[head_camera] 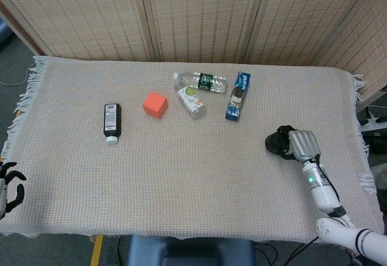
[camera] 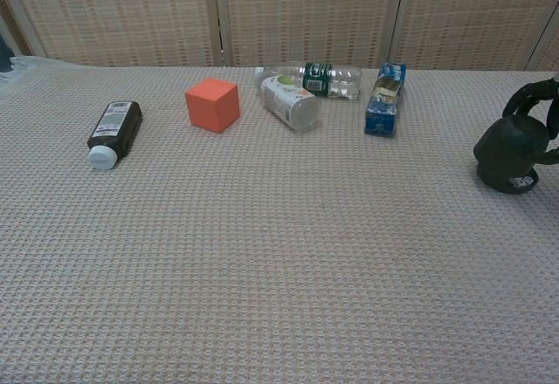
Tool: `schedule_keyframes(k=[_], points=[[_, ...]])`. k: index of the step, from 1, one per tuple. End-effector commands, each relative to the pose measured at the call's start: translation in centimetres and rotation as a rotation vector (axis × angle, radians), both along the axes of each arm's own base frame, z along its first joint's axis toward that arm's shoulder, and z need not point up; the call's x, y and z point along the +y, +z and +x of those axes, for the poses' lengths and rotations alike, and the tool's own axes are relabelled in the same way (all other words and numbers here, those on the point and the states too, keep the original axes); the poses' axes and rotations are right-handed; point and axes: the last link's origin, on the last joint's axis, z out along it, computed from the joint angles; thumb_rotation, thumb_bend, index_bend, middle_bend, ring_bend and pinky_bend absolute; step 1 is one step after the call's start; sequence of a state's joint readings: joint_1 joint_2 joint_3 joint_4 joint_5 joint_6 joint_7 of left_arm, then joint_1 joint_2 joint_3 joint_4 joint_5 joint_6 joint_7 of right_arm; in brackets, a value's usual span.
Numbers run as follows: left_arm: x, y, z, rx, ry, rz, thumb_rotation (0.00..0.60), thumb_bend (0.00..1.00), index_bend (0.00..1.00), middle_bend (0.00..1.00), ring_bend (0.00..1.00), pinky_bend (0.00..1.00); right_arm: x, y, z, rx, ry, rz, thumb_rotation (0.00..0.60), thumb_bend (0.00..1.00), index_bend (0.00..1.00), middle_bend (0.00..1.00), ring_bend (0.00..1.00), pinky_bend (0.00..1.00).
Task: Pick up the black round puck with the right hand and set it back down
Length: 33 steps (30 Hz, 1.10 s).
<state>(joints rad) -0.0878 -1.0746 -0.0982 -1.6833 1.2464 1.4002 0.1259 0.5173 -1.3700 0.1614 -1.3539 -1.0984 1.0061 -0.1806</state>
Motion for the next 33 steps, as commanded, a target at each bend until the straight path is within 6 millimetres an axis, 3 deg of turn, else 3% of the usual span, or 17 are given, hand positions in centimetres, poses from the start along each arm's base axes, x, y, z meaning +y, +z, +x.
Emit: schedule_keyframes(k=[1,13,20,22,27,30,33], points=[[0.0,0.0,0.0,0.001,0.001,-0.001,0.6,0.54,0.46,0.19,0.1,0.29,1.3,1.1,0.3,0.004,0.018,-0.01,0.6,0.21,0.5,0.4,0.47,0.72],[0.0,-0.1,0.1,0.002,0.005,-0.006,0.6,0.55,0.46,0.19,0.1,0.29,5.7,1.1,-1.1,0.166,-0.111,0.162,0.6,0.21,0.5,0.4,0.48,0.73],[0.0,-0.1,0.1,0.0,0.004,-0.007,0.6,0.55,0.47,0.19,0.1,0.3,6.6,0.5,-1.7,0.222,-0.14,0.201,0.6,0.21,0.5,0.4,0.47,0.73],[0.0,-0.1,0.1,0.0,0.004,-0.006,0.6,0.55,0.46,0.19,0.1,0.3,6.7,0.5,-1.9,0.231,-0.151,0.218,0.6,0.21,0.43,0.38,0.4,0.73],[0.0,0.0,0.1,-0.002,0.006,-0.003,0.6,0.54,0.46,0.19,0.1,0.3,6.9,0.8,-1.8,0.236,-0.162,0.253,0.6,0.21,0.1,0.08,0.03,0.61],[0.0,-0.1,0.1,-0.002,0.006,-0.004,0.6,0.54,0.46,0.19,0.1,0.3,7.2,1.0,-1.5,0.225,-0.155,0.262,0.6,0.2,0.01,0.0,0.0,0.52],[0.0,-0.1,0.1,-0.003,0.004,-0.005,0.6,0.54,0.46,0.19,0.1,0.3,7.6,1.3,-1.3,0.217,-0.147,0.27,0.6,0.17,0.0,0.0,0.0,0.47]])
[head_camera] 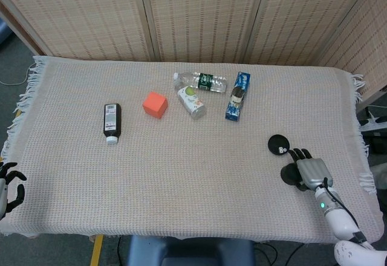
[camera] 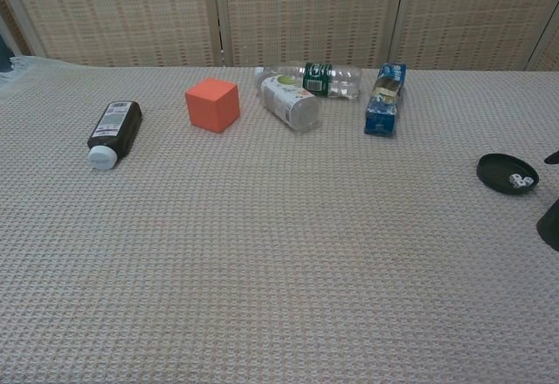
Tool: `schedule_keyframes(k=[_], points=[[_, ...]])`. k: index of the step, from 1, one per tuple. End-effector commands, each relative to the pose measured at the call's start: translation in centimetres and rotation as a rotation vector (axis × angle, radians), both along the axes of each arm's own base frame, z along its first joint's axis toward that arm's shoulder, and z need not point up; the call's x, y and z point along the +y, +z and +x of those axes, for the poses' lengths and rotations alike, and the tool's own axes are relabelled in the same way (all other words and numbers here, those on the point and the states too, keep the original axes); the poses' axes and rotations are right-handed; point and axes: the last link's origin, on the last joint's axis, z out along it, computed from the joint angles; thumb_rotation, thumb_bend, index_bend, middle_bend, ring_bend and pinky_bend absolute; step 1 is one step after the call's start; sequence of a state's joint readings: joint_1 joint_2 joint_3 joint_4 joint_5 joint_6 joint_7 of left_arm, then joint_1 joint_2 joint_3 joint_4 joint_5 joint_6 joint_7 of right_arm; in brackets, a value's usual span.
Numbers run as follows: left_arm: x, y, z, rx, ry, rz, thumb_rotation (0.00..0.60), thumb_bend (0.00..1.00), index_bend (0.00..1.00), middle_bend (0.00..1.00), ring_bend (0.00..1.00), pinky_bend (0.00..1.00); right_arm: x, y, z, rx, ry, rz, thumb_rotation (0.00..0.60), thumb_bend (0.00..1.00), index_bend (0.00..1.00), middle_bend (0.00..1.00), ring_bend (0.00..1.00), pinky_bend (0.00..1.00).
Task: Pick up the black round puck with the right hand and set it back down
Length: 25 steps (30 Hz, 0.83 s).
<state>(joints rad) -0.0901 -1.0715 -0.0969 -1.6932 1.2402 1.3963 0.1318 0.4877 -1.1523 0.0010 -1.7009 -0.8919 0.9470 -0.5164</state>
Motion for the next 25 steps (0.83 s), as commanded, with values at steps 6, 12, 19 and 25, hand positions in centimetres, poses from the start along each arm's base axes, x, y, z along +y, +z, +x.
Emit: schedule_keyframes(k=[6,12,19,25], points=[[0.0,0.1,0.0,0.0,0.0,0.002,0.6,0.54,0.46,0.19,0.1,0.3,1.5,1.3,0.8,-0.043,0.04,-0.017,0.6,0.13,0.0,0.0,0.0,0.41],[-0.1,0.1,0.0,0.0,-0.001,0.003,0.6,0.54,0.46,0.19,0.1,0.3,3.7,4.8,0.5,0.095,0.218,-0.406,0.6,0.12,0.0,0.0,0.0,0.34],[0.1,-0.2,0.2,0.01,-0.017,-0.002,0.6,0.54,0.47,0.2,0.1,0.3,7.6,6.7,-1.1,0.268,0.279,-0.788,0.6,0.12,0.0,0.0,0.0,0.09],[0.2,-0.5,0.4,0.029,-0.044,-0.003,0.6,0.54,0.47,0.21,0.11,0.3,8.8,7.1,-1.2,0.224,0.307,-0.816,0.6,0.12,0.0,0.0,0.0,0.05]])
